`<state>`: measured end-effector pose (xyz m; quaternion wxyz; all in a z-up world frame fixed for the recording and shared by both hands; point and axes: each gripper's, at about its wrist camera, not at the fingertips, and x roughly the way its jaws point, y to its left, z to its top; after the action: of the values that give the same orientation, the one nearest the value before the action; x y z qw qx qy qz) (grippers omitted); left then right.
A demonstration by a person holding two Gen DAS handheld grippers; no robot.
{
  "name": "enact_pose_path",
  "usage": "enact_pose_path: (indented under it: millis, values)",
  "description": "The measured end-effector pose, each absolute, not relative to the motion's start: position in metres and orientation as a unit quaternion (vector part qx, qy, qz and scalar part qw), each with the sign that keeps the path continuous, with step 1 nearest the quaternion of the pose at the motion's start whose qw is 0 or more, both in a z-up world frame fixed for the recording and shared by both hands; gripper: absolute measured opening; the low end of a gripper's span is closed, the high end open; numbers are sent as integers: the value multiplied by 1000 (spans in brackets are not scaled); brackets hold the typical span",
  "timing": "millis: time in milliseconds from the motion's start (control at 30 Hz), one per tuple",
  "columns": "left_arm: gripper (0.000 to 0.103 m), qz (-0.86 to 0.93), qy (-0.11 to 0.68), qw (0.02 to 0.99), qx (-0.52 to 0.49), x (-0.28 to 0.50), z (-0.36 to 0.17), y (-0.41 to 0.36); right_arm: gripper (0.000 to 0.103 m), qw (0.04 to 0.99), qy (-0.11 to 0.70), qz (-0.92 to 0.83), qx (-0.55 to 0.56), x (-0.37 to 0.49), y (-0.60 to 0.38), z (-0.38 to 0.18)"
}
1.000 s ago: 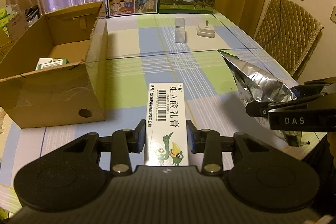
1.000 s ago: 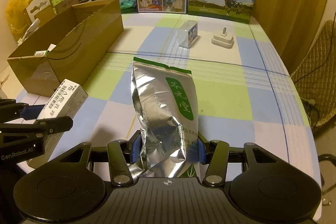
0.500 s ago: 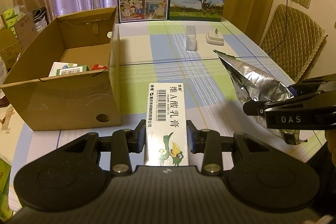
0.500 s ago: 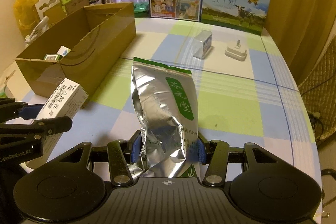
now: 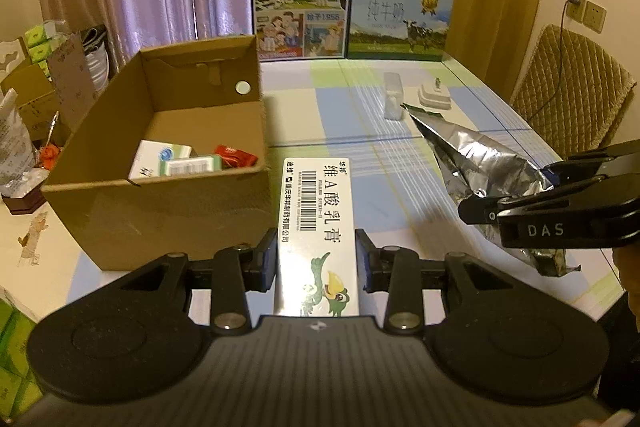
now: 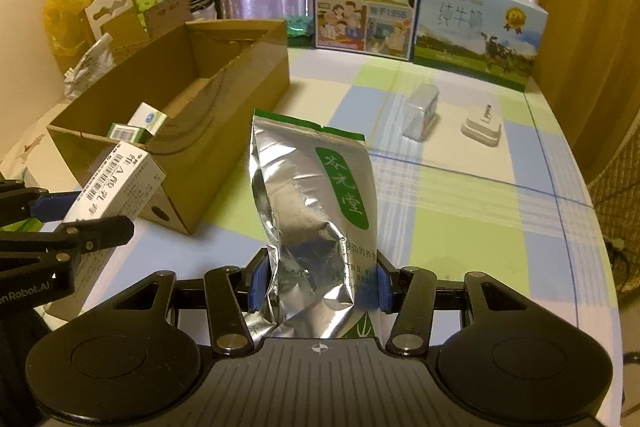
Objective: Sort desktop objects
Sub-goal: 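Bring the cream box and foil bag over the cardboard box opening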
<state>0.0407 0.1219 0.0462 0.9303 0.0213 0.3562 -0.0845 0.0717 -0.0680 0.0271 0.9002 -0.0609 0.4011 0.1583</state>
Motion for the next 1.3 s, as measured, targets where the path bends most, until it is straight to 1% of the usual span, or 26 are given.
enact_pose_path:
  millis: [333,1300]
  values:
    - [33,-69,342,937,17,48,61,151,48,901,389,180,-65,81,-40,34]
    - [33,-38,331,943,-6,86,78,226,48,902,365,222,-68,117,27,56]
